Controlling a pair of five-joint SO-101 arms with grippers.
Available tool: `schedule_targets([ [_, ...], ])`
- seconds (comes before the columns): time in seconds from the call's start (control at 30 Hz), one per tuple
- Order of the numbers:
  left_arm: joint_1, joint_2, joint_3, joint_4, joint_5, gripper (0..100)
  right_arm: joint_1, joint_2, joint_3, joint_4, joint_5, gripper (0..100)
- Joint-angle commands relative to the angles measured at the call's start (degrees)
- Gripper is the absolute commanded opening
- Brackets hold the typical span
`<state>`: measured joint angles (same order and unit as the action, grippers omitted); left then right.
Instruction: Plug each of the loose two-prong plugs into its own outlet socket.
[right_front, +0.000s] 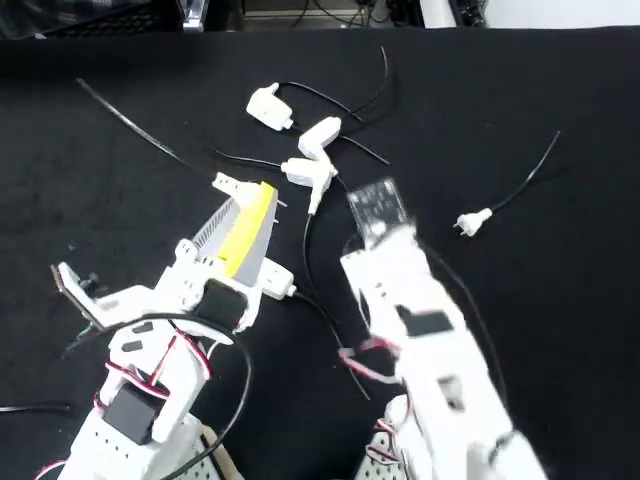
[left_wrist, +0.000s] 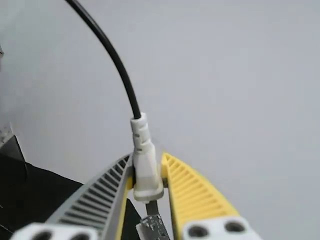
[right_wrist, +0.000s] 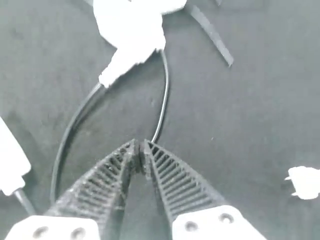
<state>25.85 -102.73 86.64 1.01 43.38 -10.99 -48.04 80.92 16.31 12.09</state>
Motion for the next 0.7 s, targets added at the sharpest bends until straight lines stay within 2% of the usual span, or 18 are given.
schedule_targets([
  [0.0,0.84,-0.62,0.92,0.88,6.68,3,-0.53,-23.96,9.19,0.62,-1.32,1.2],
  [0.1,0.92,-0.62,3.03,0.79,8.35,3,-0.53,-37.23,12.09,7.74,-1.41,1.2],
  [0.3,6.37,-0.62,6.55,0.88,8.09,3,-0.18,-61.67,15.08,21.54,-1.41,1.2],
  [0.47,7.43,-0.62,6.99,0.97,8.0,3,-0.53,-58.51,11.21,23.82,-1.41,1.2],
  [0.67,5.14,-0.62,9.54,0.7,7.82,3,-3.16,-60.79,-0.48,32.7,-1.41,1.2],
])
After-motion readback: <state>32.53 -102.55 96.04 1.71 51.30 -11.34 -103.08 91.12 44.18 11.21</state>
